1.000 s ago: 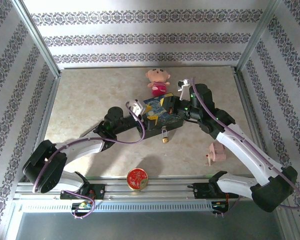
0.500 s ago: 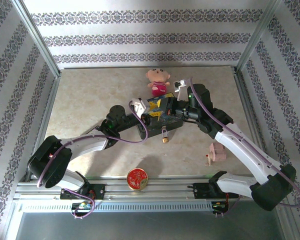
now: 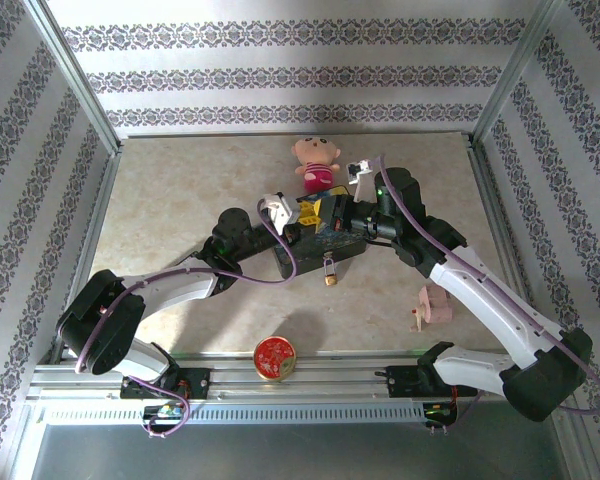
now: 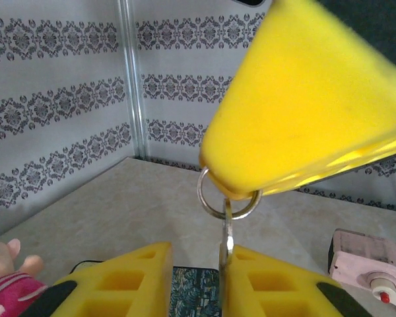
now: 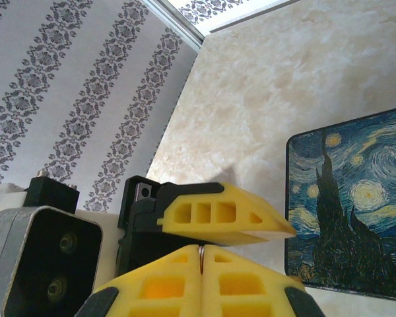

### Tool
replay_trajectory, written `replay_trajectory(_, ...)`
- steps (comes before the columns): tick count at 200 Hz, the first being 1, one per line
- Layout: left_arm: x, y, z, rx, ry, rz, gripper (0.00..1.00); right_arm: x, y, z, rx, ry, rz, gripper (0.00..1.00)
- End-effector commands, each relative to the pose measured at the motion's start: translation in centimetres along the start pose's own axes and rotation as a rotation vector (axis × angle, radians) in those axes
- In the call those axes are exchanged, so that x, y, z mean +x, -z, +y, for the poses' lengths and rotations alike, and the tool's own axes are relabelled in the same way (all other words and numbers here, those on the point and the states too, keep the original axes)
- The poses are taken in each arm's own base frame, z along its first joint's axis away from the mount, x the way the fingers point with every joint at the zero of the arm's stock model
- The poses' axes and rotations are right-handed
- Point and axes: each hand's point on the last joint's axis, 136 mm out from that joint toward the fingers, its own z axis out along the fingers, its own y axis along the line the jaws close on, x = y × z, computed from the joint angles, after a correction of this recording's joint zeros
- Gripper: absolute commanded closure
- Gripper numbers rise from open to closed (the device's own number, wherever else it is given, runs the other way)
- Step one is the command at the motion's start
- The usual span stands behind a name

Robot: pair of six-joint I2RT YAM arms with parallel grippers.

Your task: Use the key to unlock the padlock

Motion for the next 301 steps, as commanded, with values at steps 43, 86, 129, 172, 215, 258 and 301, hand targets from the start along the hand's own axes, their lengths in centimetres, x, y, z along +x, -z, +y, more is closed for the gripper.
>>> replay_trajectory(43, -2.1, 0.2, -0.5, 0.0, -0.049, -0.059, 0.94, -0.3, -0.1, 1.0, -0.025, 0.001, -0.003, 1.0)
replay_trajectory(86, -1.5, 0.7, 0.9, -0.088, -0.119, -0.019, 1.0, 0.0, 0.2, 0.1, 0.022, 0.0, -0.004, 1.0)
replay_trajectory(129, 0.4, 1.5, 2.5, -0.191, -0.339, 0.101, 1.0, -0.4, 1.3, -0.3, 0.061, 0.005, -0.03, 0.79)
replay_trajectory(172, 1.4, 2.2, 2.6, -0.185, -0.672, 0.2, 1.0, -0.3, 2.4, -1.0, 0.085, -0.021, -0.068, 0.71)
replay_trajectory(215, 0.2, 1.9, 1.5, -0.167, -0.928, 0.181, 1.0, 0.7, 2.3, -2.0, 0.074, -0.071, -0.06, 0.64)
replay_trajectory(258, -1.2, 0.9, 0.1, -0.183, -1.058, 0.116, 1.0, 1.5, 2.0, -2.4, 0.062, -0.127, -0.044, 0.64)
replay_trajectory(301, -1.2, 0.2, -0.5, -0.209, -1.162, 0.103, 1.0, 1.7, 1.8, -2.5, 0.046, -0.147, -0.044, 0.58)
